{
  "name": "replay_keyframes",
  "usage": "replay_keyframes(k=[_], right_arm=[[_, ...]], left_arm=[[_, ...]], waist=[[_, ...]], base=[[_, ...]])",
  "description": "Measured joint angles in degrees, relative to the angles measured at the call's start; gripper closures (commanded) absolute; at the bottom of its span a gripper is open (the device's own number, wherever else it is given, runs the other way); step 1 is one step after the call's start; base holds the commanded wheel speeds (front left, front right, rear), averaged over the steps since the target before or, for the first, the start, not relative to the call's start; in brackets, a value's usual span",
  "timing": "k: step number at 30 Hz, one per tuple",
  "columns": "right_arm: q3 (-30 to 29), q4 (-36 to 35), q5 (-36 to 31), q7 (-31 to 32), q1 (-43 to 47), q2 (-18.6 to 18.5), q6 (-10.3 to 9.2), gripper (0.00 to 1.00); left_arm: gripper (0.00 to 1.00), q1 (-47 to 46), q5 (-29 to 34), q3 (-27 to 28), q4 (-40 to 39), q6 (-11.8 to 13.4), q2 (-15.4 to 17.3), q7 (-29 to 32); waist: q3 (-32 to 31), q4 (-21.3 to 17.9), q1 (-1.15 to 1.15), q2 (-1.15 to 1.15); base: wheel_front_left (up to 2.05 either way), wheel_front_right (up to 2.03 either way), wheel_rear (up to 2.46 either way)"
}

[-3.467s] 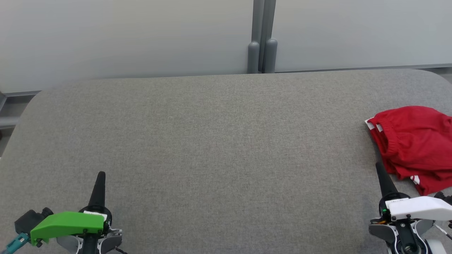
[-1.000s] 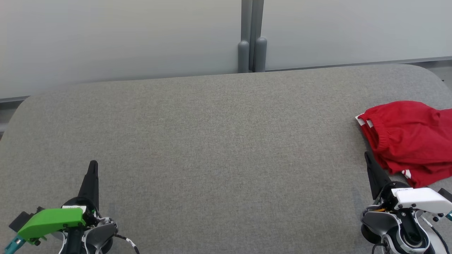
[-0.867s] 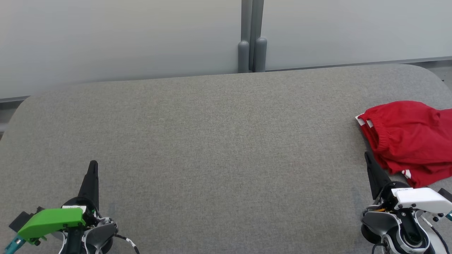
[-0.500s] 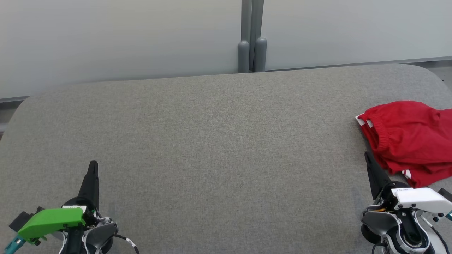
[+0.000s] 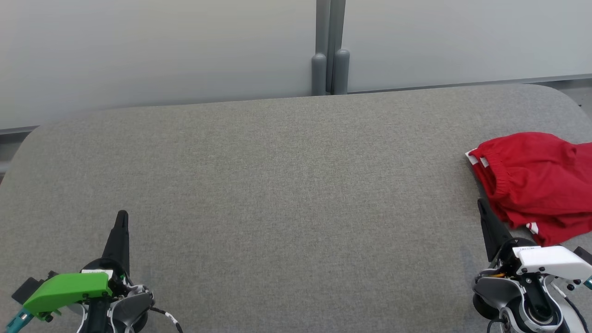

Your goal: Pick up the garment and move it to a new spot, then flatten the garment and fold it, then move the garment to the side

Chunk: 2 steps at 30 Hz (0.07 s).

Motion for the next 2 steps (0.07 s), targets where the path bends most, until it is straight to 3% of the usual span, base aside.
replay_keyframes(k=[2], right_arm=[[0.0, 0.0, 0.0, 0.0, 0.0, 0.0, 0.00, 1.00]], left_arm=[[1.00, 0.0, 0.0, 0.0, 0.0, 0.0, 0.0, 0.0]], waist=[[0.0, 0.0, 0.00, 0.00]], base=[[0.00, 0.00, 0.00]])
